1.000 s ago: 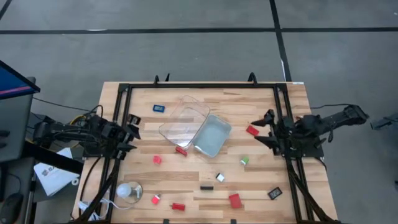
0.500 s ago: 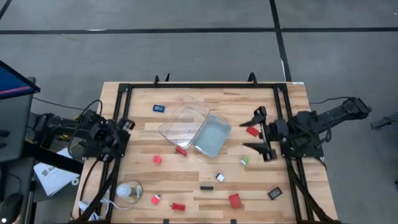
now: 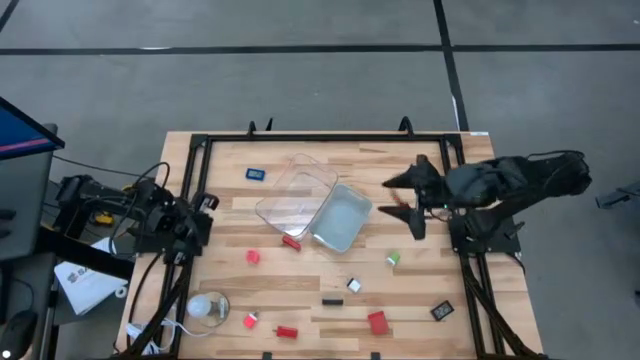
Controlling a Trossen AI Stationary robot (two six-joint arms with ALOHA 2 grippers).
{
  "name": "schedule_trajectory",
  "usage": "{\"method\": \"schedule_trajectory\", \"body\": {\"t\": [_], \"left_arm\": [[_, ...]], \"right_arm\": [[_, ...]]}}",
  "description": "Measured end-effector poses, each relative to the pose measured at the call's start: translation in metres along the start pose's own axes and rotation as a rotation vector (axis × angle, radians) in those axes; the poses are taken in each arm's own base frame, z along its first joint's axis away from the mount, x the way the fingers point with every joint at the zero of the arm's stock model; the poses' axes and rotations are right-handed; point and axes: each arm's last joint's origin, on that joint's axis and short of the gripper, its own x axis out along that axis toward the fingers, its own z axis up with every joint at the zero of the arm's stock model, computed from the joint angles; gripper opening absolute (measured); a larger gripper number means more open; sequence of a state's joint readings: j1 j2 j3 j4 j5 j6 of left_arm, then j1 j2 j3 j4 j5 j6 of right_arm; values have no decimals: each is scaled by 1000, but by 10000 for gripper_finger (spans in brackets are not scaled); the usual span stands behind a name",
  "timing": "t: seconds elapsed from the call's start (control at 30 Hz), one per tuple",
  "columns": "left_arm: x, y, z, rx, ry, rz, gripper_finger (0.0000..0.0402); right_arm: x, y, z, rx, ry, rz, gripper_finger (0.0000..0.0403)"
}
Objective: Pick & Place Office items
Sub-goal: Put the top red digital timer into the gray bin
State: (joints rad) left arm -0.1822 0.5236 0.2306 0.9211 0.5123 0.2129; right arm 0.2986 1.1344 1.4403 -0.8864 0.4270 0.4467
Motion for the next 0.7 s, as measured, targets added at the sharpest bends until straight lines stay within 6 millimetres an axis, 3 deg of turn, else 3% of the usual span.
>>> {"method": "schedule_trajectory", "body": {"t": [0.13,0.27,0.53,0.7], "left_arm": [[2,4,-3,26,97,85,111],[7,12,0,27,263,175,111],[10,12,1,59,338,198,111],[12,10,3,101,326,171,112]], "right_arm": [[18,-23,-17,139,344,-225,291],[40,-39,-37,226,554,-413,291],[105,-44,-106,243,834,-497,291],[120,-41,-142,155,899,-554,291]]}}
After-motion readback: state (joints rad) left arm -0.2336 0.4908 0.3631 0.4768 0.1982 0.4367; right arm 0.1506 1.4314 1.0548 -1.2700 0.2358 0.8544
